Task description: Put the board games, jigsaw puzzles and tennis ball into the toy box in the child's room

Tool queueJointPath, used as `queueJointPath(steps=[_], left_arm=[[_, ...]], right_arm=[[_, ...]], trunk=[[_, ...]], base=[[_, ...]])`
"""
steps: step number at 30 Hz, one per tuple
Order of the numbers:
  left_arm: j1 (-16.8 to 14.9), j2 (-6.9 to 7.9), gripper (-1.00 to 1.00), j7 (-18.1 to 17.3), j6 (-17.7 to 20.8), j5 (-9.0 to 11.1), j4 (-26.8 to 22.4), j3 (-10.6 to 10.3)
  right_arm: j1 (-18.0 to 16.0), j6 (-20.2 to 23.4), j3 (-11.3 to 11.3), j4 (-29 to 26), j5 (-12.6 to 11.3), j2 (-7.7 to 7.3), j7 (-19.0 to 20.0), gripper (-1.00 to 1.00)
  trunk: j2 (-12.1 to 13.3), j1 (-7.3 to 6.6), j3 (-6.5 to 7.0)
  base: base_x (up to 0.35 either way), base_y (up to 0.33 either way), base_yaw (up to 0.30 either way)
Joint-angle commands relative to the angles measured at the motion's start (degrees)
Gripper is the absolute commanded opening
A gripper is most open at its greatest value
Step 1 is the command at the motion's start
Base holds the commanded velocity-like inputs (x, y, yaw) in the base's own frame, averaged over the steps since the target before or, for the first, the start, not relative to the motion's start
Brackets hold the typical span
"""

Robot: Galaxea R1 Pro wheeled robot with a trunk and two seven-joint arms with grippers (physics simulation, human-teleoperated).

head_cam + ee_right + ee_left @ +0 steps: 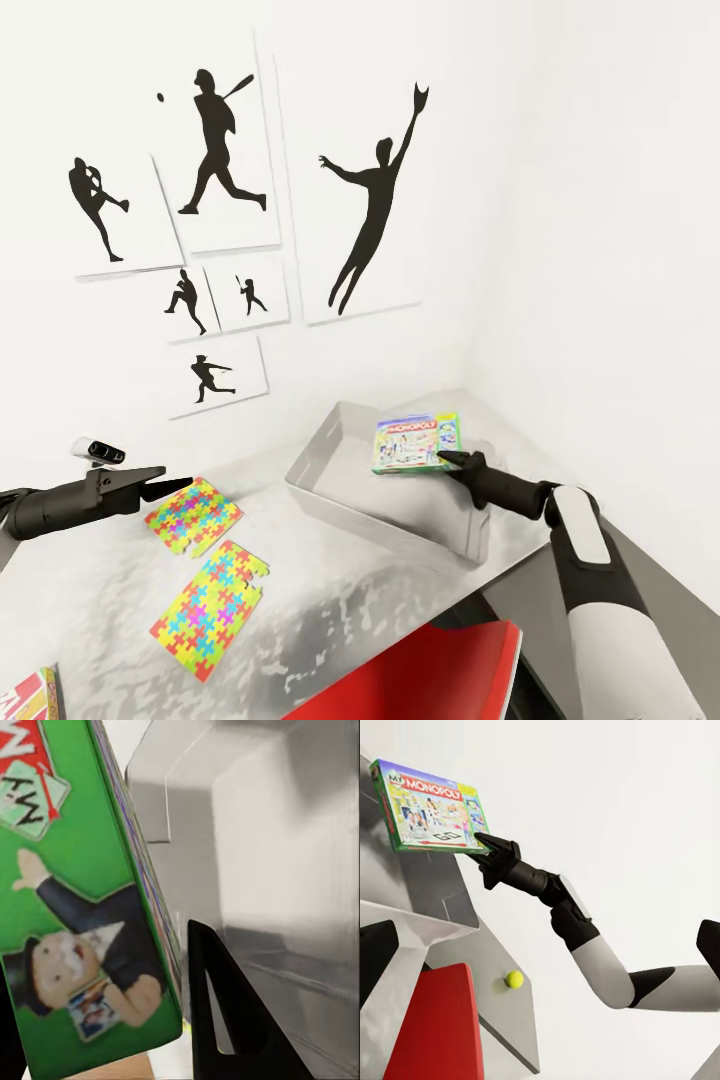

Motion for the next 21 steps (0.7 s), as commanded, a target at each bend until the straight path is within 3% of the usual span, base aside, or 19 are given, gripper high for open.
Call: queueJointPath(steps=[1,13,21], left_arm=[[-0.1,0.03,1.0,-0.2,0.6,0.0,0.0,0.0],[0.0,-0.12,1.0,-0.2,0.6,0.0,0.0,0.0],[0.0,-0.12,1.0,-0.2,0.6,0.0,0.0,0.0]], right_arm=[[0.0,0.2,0.0,1.0,-0.6,-0.41,-0.4,-1.0],[0.0,0.2,-0.1,5.7,-0.4,-3.39,-0.4,-1.0],[0.0,0.2,-0.3,9.0,-0.1,-4.57,-0.6,-1.0]], trunk=[[-0.1,0.04,-0.12],[-0.1,0.04,-0.12],[-0.1,0.04,-0.12]], base=[[0.0,0.0,0.0],[0.0,0.0,0.0],[0.0,0.0,0.0]])
